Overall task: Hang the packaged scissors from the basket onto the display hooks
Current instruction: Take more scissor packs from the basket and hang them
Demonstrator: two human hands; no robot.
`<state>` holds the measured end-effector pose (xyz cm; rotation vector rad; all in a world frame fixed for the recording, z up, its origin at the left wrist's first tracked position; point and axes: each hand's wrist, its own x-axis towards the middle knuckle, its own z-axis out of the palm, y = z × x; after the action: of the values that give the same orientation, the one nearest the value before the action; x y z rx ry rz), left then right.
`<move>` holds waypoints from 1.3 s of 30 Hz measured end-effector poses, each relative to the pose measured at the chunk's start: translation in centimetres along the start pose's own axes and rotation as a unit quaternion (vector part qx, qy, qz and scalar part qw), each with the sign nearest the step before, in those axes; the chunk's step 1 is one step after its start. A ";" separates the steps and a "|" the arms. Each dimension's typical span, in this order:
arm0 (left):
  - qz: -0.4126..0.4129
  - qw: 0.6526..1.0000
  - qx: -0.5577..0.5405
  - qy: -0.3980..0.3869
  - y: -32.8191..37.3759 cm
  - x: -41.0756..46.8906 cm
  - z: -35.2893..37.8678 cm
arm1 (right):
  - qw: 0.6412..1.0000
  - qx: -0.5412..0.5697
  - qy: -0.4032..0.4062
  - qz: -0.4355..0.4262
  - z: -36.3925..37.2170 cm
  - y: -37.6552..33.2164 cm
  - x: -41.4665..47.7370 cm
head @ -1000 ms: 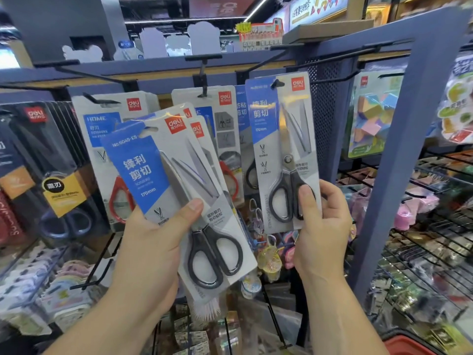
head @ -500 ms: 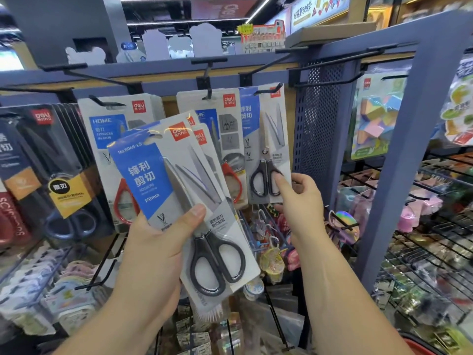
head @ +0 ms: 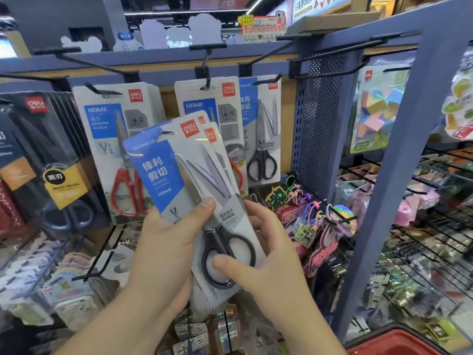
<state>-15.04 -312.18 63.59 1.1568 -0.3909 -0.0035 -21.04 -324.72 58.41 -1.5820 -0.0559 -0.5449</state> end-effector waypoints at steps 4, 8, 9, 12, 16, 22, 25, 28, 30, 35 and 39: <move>-0.019 1.000 -0.007 -0.014 -0.4 -0.4 0.5 | 0.997 0.019 0.068 -0.013 0.5 0.2 -0.4; -0.032 0.998 -0.034 -0.041 -0.8 -1.1 0.9 | 0.982 0.104 0.155 -0.030 0.7 0.2 -0.4; -0.032 0.998 -0.035 -0.043 -1.0 -1.3 1.0 | 0.974 0.141 0.175 -0.025 0.6 0.1 -0.3; -0.026 0.998 -0.033 -0.049 -1.3 -1.7 1.3 | 0.951 0.241 0.194 -0.012 0.4 -0.2 -0.2; 0.002 1.000 -0.008 -0.023 -1.4 -1.2 1.0 | 0.947 0.240 0.210 -0.029 -0.7 -0.2 0.1; 0.031 0.998 0.060 0.010 -0.5 -0.1 -0.5 | 0.957 0.164 0.227 -0.071 -4.0 -0.7 1.3; 0.034 0.996 0.076 0.018 -0.2 0.3 -1.0 | 0.959 0.152 0.217 -0.102 -4.7 -1.2 2.4; 0.033 0.996 0.077 0.012 0.0 0.4 -1.2 | 0.960 0.146 0.214 -0.107 -4.8 -1.4 3.5; 0.030 0.997 0.074 0.005 0.1 0.4 -1.4 | 0.961 0.147 0.209 -0.106 -4.8 -1.3 4.2; 0.027 0.997 0.073 -0.015 0.3 0.2 -1.8 | 0.963 0.140 0.206 -0.101 -4.7 -1.0 5.2; 0.030 0.997 0.070 -0.023 0.5 0.2 -2.2 | 0.966 0.127 0.203 -0.094 -4.7 -0.5 5.3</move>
<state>-14.23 -310.02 63.36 1.2837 -0.4724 0.0495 -17.99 -330.66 60.79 -1.1981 0.0325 -0.9639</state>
